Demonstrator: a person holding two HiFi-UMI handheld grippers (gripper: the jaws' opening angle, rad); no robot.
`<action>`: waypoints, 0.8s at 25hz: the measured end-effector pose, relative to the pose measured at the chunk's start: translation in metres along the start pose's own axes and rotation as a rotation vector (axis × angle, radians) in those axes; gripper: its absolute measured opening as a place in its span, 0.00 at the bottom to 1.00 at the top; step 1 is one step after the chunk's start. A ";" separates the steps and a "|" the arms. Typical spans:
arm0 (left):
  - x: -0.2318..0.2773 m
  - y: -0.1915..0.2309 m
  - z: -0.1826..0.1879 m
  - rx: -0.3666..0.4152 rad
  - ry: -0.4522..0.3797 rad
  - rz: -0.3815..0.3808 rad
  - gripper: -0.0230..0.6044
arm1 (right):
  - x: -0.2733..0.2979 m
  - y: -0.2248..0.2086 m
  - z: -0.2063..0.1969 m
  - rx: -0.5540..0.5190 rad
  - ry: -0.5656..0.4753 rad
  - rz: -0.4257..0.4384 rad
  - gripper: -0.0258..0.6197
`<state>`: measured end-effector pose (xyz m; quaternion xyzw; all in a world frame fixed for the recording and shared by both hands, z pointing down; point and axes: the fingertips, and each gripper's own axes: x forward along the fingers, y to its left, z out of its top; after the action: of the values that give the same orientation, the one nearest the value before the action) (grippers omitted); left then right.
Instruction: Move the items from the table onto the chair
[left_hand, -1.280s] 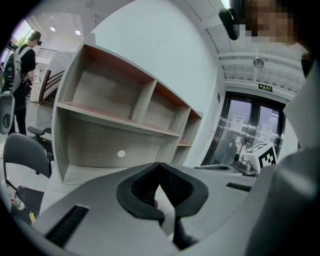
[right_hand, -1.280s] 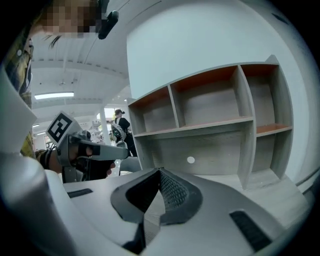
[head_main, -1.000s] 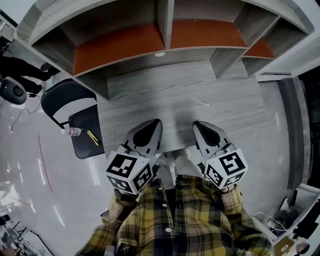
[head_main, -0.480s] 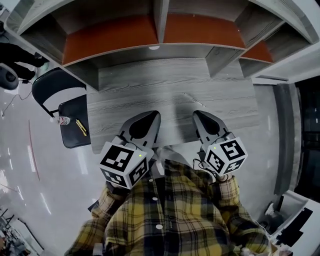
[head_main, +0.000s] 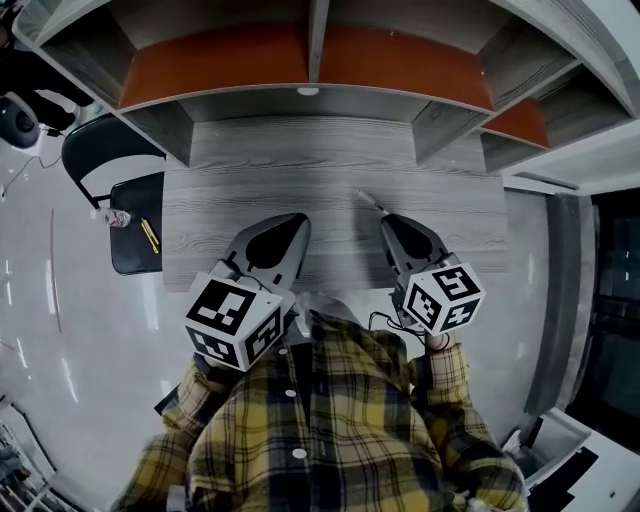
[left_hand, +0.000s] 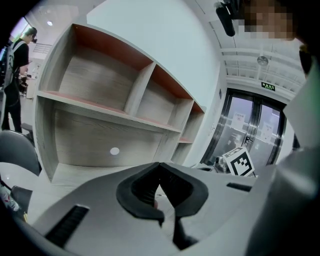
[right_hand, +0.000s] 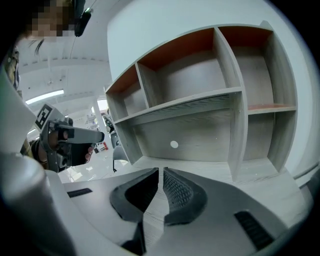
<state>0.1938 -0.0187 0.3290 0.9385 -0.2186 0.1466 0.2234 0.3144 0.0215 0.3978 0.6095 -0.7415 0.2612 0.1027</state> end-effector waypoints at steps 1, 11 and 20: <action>0.001 0.000 -0.001 0.000 0.003 0.008 0.04 | 0.001 -0.004 -0.003 0.000 0.012 0.006 0.07; 0.002 0.008 -0.010 0.005 0.049 0.088 0.04 | 0.024 -0.054 -0.044 -0.178 0.207 0.081 0.24; 0.000 0.009 -0.025 0.008 0.101 0.139 0.04 | 0.072 -0.091 -0.112 -0.312 0.432 0.124 0.28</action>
<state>0.1849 -0.0138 0.3538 0.9134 -0.2711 0.2097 0.2196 0.3665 0.0071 0.5499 0.4699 -0.7696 0.2734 0.3348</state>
